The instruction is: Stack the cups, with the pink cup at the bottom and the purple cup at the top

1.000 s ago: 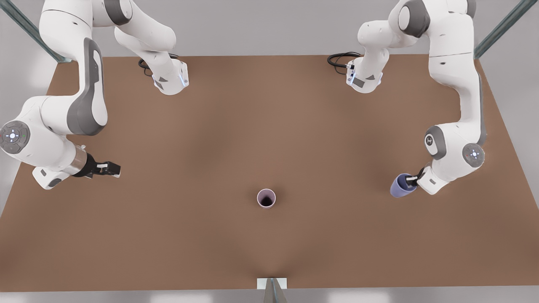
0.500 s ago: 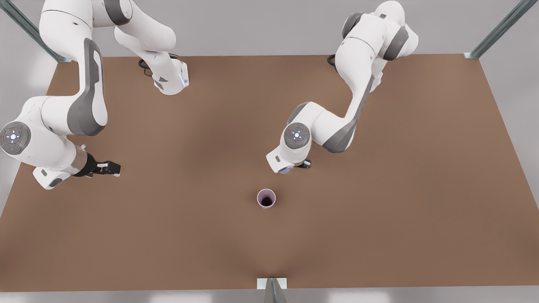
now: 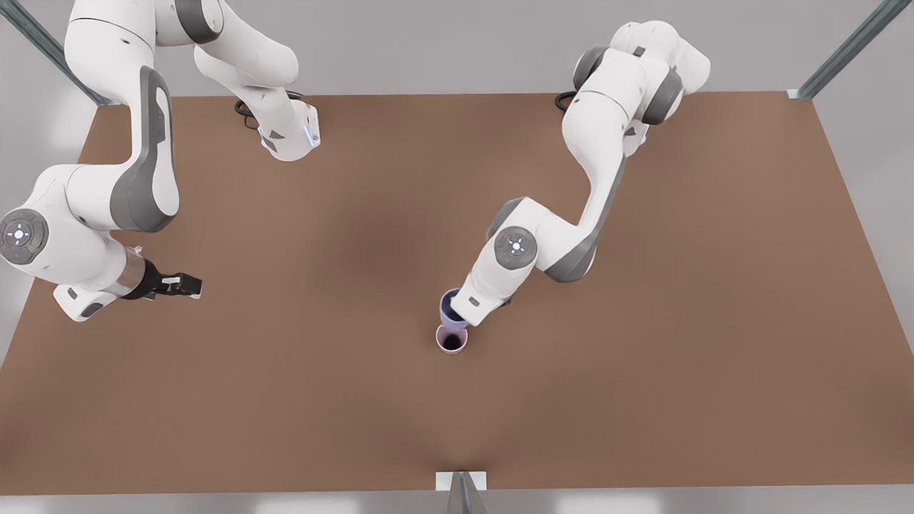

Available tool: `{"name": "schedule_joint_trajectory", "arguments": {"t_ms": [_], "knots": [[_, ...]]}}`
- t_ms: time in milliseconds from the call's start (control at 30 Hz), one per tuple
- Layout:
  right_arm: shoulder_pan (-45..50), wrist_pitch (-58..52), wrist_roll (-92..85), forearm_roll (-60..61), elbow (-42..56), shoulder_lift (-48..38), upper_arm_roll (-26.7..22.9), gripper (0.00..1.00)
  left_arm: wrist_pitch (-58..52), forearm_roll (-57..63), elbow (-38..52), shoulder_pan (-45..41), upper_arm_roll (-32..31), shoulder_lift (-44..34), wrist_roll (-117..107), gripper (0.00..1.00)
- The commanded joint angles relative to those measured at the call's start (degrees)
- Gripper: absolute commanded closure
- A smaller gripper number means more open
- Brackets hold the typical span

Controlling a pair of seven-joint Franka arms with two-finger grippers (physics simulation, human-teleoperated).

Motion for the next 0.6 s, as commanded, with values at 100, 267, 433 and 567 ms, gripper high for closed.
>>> {"name": "schedule_joint_trajectory", "arguments": {"t_ms": [100,267,433,567], "knots": [[0.0,-0.1,-0.34,0.09,0.02,0.01,0.01,0.0,10.49,-1.23,0.12,0.44,-0.09,1.49,-15.25,0.79],[0.0,-0.1,-0.43,0.09,0.2,0.36,-0.08,0.0,10.15,-2.02,-0.14,1.06,-0.09,2.19,-14.73,0.79],[-0.08,-0.1,-0.43,0.09,0.2,0.44,-0.08,0.0,6.98,-1.76,-0.75,1.15,0.18,2.11,-11.3,0.79],[-0.08,-0.1,-0.34,0.09,0.2,0.44,-0.08,0.0,6.28,-2.02,-1.19,1.06,-0.09,2.19,-11.48,0.79]]}}
